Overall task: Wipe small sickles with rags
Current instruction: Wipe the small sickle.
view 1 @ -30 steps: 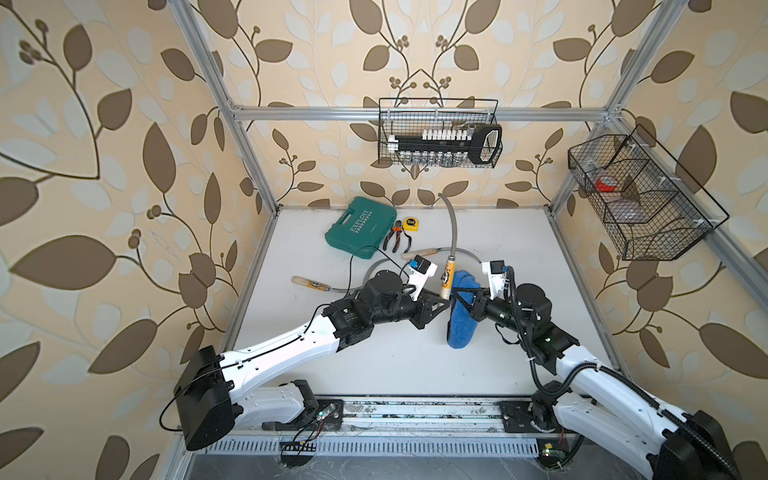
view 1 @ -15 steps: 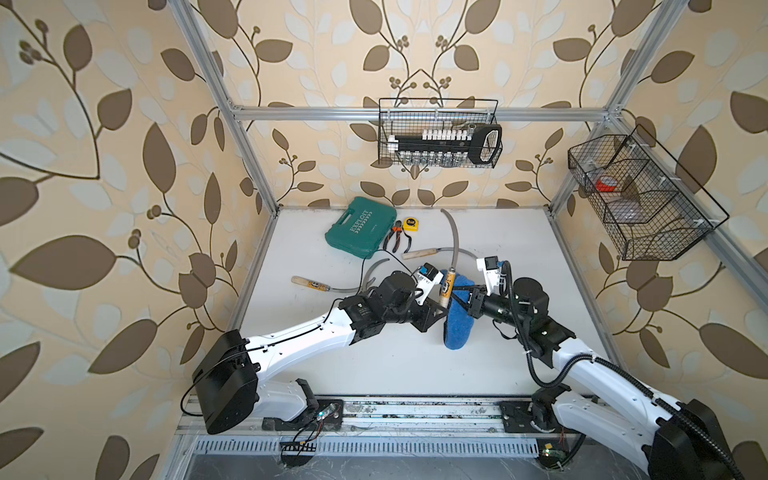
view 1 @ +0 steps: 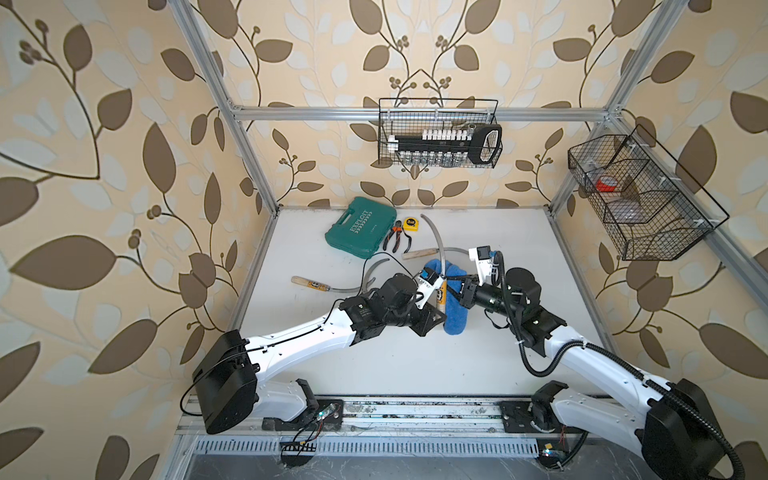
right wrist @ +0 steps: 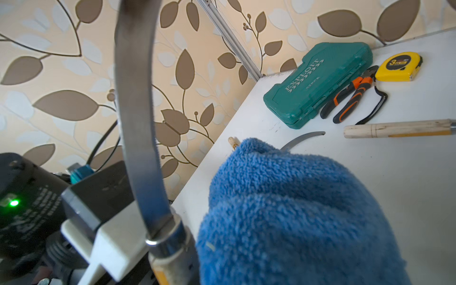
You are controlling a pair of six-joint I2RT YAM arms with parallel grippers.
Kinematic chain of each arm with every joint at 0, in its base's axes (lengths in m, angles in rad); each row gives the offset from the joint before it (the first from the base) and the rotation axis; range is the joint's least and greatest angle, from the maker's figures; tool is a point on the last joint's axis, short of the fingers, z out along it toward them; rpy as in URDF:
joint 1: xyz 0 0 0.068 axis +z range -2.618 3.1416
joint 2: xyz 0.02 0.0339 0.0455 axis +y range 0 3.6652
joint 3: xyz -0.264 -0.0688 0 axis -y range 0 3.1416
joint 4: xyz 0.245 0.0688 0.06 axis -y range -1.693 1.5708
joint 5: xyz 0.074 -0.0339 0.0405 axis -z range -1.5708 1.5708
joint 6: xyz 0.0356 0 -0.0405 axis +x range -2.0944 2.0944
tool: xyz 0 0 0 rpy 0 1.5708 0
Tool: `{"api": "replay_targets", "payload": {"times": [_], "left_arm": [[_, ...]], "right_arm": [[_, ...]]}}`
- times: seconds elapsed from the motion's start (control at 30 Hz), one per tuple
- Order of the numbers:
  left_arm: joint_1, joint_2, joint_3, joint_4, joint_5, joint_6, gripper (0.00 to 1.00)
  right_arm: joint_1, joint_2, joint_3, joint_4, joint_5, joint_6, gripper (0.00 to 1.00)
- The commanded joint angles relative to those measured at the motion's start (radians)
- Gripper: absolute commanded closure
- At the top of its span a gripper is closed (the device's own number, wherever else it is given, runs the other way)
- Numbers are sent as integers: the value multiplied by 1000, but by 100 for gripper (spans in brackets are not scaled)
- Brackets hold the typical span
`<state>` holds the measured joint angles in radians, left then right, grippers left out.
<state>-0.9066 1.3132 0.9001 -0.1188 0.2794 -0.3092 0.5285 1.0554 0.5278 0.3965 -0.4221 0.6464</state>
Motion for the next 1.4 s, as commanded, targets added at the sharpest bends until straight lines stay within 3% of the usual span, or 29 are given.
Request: {"api": "replay_targets", "payload": {"times": [0.0,0.17,0.37,0.7,0.87,1.1,1.23,1.37], "left_arm": [[6,-31,35,29,-55,28,100],[6,-56,39,8,-80,27,100],[6,-47,25,30,-62,16,100],[6,-15,39,25,-63,11,100],[6,5,73,7,-75,16,100],[6,23,104,1,-65,22,100],[6,39,116,-1,-43,17,100],[6,51,111,16,-33,15,100]], "right_arm": [[59,-32,-86,71,-17,6,100],[77,-65,-130,78,-3,18,100],[70,-97,-69,28,8,10,100],[-88,-4,119,-23,-118,23,100],[-55,-5,27,23,-123,29,100],[9,-130,-145,44,-56,31,100],[9,-172,-102,-22,-31,18,100],[-32,-122,-3,-40,-75,1,100]]}}
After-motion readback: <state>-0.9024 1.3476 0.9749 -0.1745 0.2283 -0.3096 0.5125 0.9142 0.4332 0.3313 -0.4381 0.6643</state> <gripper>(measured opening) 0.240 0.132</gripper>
